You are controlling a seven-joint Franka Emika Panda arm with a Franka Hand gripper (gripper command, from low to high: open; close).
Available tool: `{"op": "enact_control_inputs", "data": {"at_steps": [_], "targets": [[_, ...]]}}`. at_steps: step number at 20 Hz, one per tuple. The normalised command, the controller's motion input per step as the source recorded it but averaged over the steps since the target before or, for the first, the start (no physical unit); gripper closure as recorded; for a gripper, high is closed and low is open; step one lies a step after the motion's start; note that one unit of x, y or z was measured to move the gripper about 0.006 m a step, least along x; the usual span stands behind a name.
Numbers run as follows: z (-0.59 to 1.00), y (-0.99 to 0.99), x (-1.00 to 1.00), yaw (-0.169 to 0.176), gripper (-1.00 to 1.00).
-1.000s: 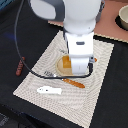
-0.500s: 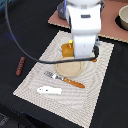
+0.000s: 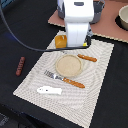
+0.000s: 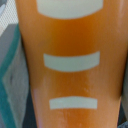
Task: Interact with the objects in diverse but meaningful ways.
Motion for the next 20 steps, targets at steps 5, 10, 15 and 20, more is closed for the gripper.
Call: {"op": "enact_control_inputs", "data": {"at_steps": [5, 10, 15, 20], "targets": [[-0.11, 0.0, -0.82, 0.0, 1.0], [-0.14, 0.0, -0.87, 0.0, 1.0], [-0.11, 0.0, -0.89, 0.0, 1.0], [-0.18, 0.0, -0.88, -0.012, 1.0]]}}
